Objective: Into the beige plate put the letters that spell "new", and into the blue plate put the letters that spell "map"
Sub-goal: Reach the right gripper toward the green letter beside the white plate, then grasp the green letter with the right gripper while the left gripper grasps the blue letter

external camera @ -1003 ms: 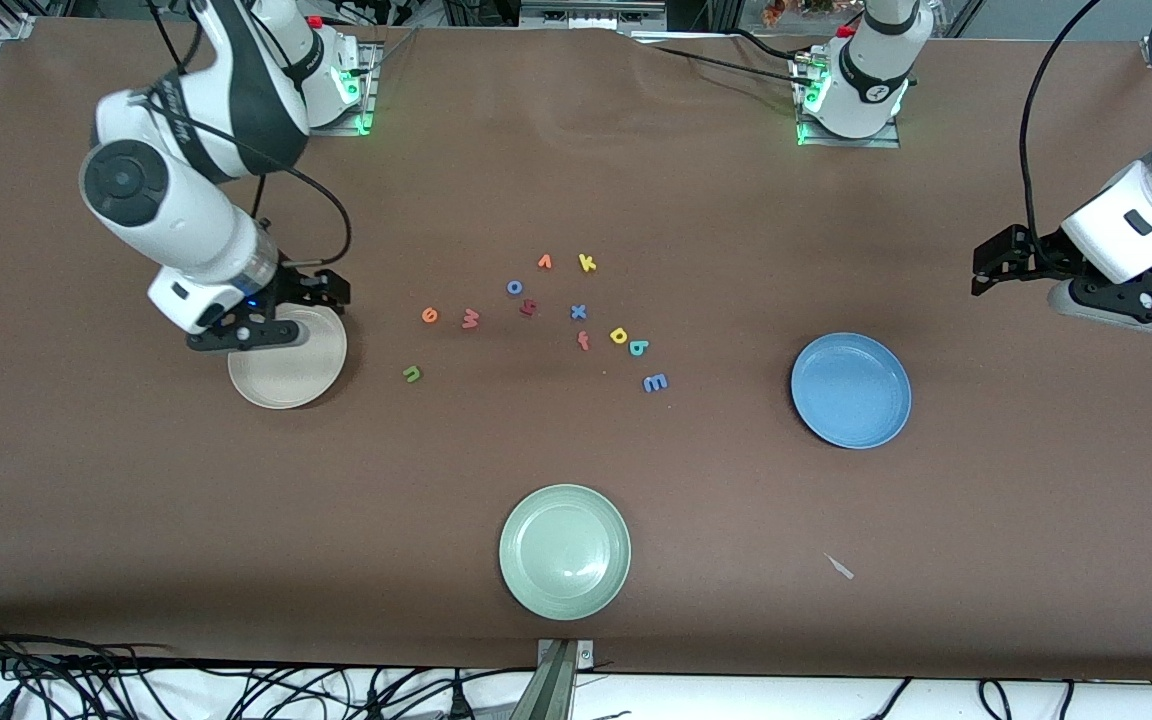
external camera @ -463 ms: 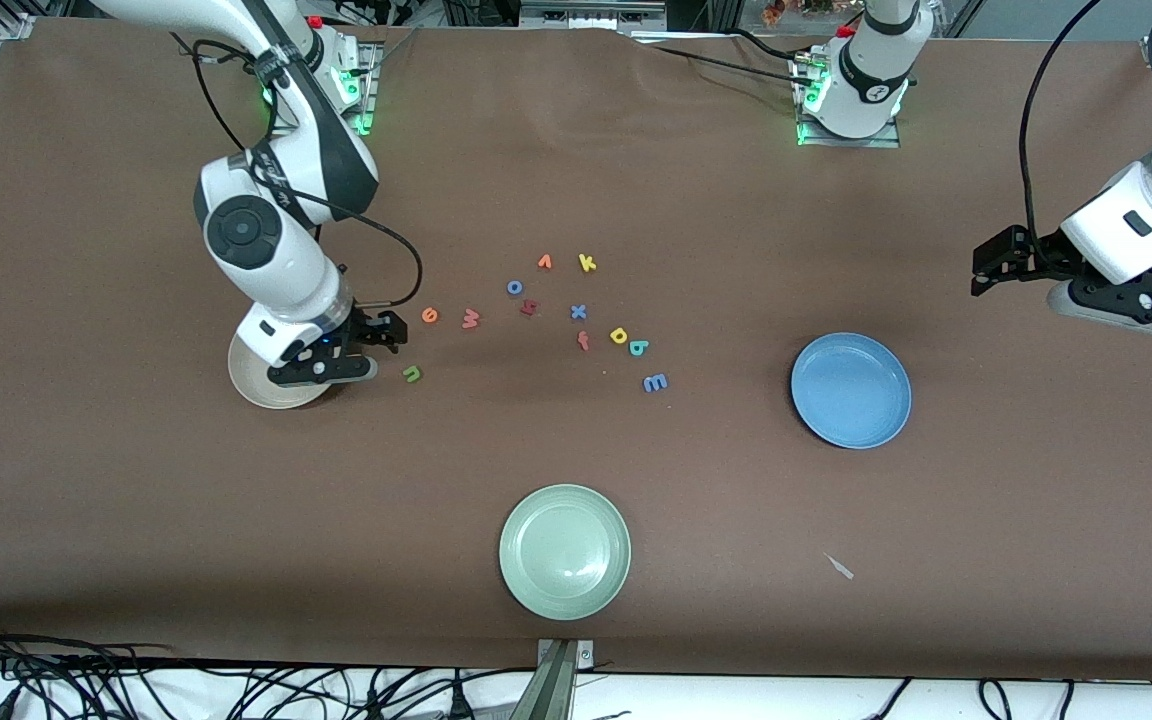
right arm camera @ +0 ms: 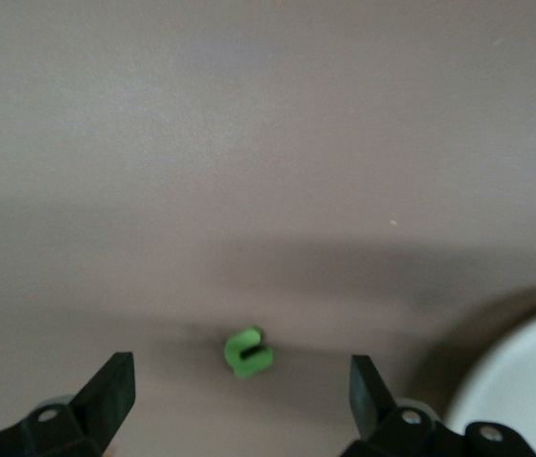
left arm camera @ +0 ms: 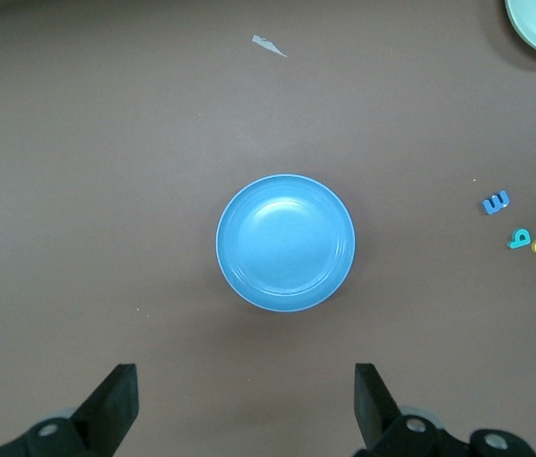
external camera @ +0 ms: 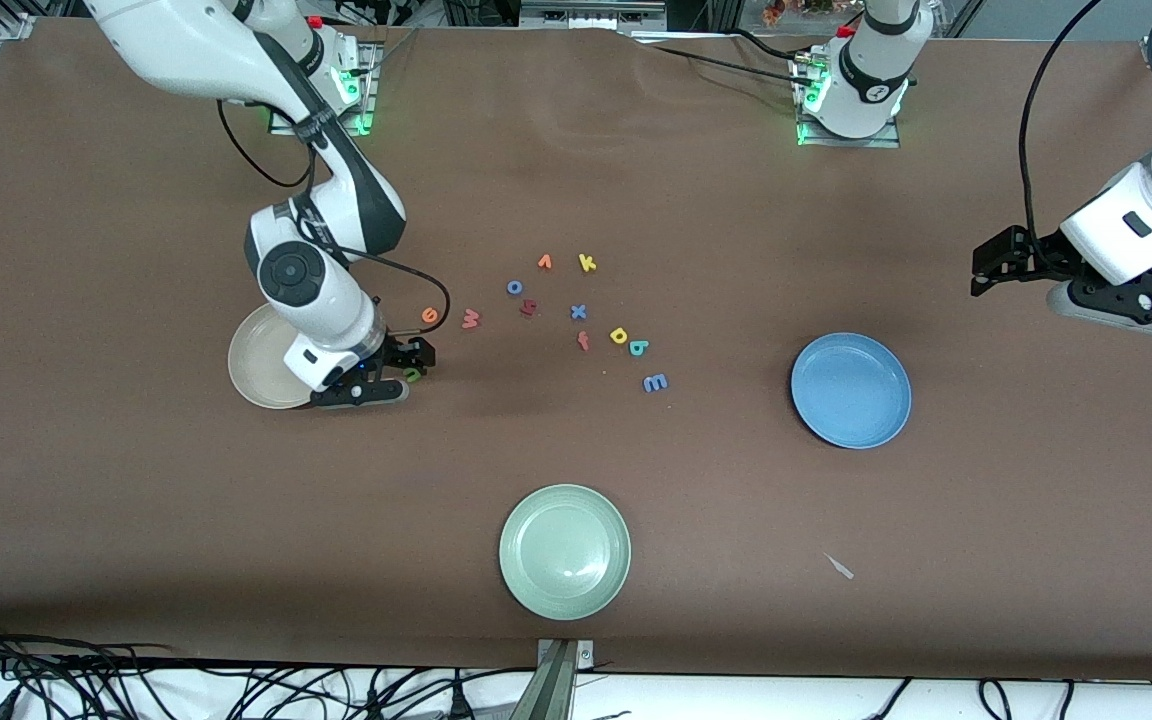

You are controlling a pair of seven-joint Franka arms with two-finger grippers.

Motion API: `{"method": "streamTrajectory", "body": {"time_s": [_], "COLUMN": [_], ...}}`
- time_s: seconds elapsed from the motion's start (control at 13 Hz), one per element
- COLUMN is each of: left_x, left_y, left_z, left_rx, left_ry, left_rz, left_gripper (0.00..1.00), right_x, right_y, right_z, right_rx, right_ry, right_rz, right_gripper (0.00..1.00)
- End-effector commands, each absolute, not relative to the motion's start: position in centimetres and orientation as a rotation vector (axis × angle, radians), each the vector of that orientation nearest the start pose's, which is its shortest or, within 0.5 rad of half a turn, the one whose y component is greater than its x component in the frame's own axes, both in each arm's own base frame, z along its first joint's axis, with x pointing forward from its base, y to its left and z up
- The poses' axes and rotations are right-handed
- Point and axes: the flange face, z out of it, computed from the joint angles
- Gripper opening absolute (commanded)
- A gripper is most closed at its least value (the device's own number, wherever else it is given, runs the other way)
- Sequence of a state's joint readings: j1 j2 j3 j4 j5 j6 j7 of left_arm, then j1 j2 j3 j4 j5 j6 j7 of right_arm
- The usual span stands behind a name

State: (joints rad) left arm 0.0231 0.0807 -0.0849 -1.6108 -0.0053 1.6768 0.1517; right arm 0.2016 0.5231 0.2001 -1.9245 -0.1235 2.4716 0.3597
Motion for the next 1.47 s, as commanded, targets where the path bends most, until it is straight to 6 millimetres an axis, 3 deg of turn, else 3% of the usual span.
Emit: {"method": "streamTrajectory", "body": {"time_s": [0.0,0.15,0.31,0.46,0.54,0.62,0.69,0.77,1.0,1.16,1.31,1.39], "left_x": [58.7,58.5,59.3,60.4,61.1,61.3,61.9,62.5,61.8,61.2,61.0,60.1], "left_y": [-3.6,-3.9,-5.5,-6.7,-9.0,-12.5,-15.2,-16.7,-24.2,-27.8,-29.9,-32.6], "left_z": [57.2,56.2,54.9,51.5,48.4,45.7,44.3,43.3,39.2,37.4,34.7,33.0], "left_rx": [-3.134,-3.131,-3.124,-3.13,-3.123,-3.098,-3.093,-3.104,-3.121,-3.135,-3.134,-3.137], "left_ry": [0.344,0.352,0.405,0.418,0.472,0.554,0.584,0.525,0.286,0.092,-0.071,-0.075], "left_rz": [0.023,0.078,0.105,0.187,0.262,0.311,0.272,0.232,0.216,0.186,0.186,0.173], "left_gripper": [1.0,1.0,1.0,1.0,1.0,1.0,1.0,1.0,1.0,1.0,1.0,1.0], "right_x": [58.5,58.1,57.6,57.4,57.0,56.7,56.5,56.4,56.2,56.2,56.1,56.1], "right_y": [24.9,24.7,25.2,25.2,25.1,25.0,24.7,24.5,24.3,24.3,24.3,24.4], "right_z": [20.8,20.3,19.9,19.8,19.4,19.0,18.7,18.5,18.3,17.8,17.5,17.4], "right_rx": [-3.103,-3.115,-3.122,-3.123,-3.127,-3.131,-3.135,-3.138,-3.14,-3.14,-3.138,-3.135], "right_ry": [-0.17,-0.147,-0.136,-0.14,-0.138,-0.139,-0.137,-0.134,-0.13,-0.13,-0.13,-0.133], "right_rz": [-0.056,-0.037,-0.022,-0.018,-0.002,0.01,0.021,0.028,0.032,0.04,0.041,0.035], "right_gripper": [1.0,0.99,0.99,0.94,0.92,0.91,0.91,0.9,0.87,0.81,0.75,0.7]}}
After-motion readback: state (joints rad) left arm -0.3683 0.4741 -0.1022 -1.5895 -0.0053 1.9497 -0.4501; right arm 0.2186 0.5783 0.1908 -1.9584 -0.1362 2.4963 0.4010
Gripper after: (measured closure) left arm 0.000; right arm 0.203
